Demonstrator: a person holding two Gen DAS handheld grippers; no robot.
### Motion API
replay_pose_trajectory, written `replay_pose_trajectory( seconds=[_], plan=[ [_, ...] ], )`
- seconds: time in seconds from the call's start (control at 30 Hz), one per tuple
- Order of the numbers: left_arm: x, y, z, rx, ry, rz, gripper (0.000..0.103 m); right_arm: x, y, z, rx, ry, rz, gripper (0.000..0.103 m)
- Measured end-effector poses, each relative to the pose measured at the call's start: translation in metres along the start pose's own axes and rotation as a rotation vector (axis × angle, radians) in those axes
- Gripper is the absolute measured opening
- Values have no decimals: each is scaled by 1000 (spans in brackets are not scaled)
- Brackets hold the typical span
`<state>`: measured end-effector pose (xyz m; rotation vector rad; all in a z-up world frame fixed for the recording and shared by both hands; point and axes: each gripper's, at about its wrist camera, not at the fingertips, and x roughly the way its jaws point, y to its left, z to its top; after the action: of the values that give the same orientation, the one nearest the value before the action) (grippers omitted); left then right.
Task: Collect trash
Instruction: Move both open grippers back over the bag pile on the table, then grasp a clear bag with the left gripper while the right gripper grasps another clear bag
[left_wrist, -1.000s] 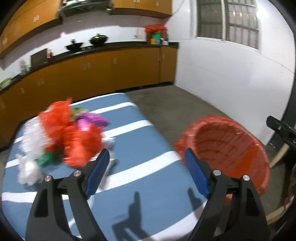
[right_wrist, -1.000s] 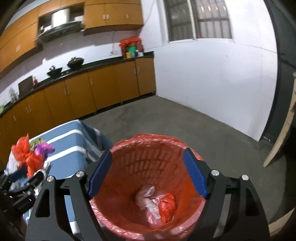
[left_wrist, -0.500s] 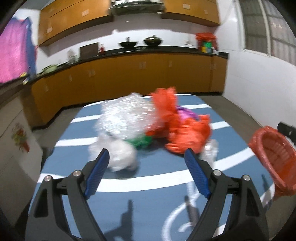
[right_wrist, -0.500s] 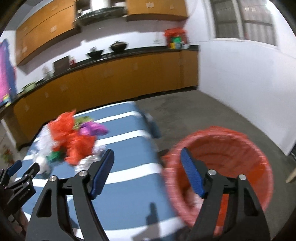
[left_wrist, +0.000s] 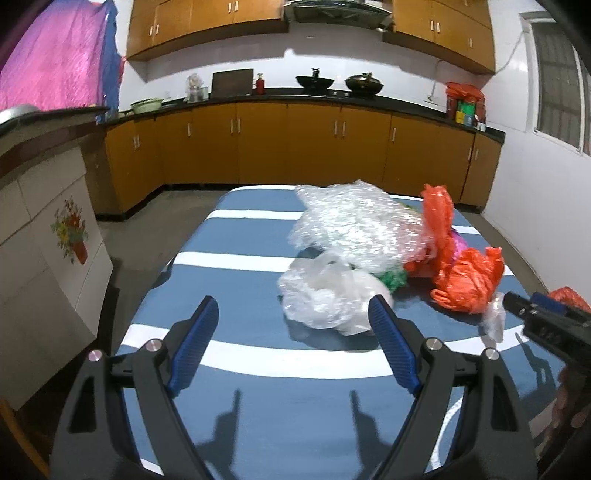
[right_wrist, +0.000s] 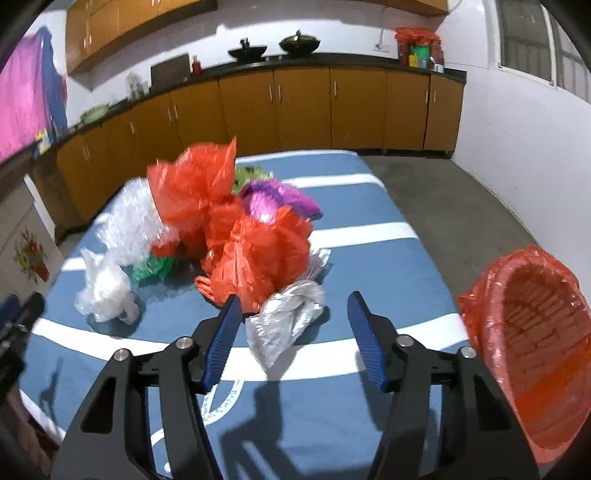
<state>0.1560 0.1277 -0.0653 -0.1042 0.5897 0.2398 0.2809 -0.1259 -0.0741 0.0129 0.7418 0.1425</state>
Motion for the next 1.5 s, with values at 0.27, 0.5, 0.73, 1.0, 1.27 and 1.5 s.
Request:
replay_pose_trajectory(
  seconds=[0.27, 0.5, 0.73, 1.0, 1.27, 1.5],
  plan=[
    [7, 12, -2, -24, 16, 2, 81, 27, -6, -7, 49, 77, -8, 49],
    [12, 4, -3, -24, 32, -17, 81, 42, -10, -9, 72, 122, -2, 32],
    [14, -9, -2, -3, 36, -35, 81, 34, -22, -10, 74, 120, 4, 23],
    [30, -33, 9, 41, 55, -48, 81, 17, -51, -18, 84, 102, -82, 22],
    [73, -46, 14, 49, 161, -48, 81, -1, -67, -14, 107, 73, -69, 22],
    [87, -45, 6, 12, 233, -143, 42, -9, -64, -13, 98, 57, -56, 22]
  ],
)
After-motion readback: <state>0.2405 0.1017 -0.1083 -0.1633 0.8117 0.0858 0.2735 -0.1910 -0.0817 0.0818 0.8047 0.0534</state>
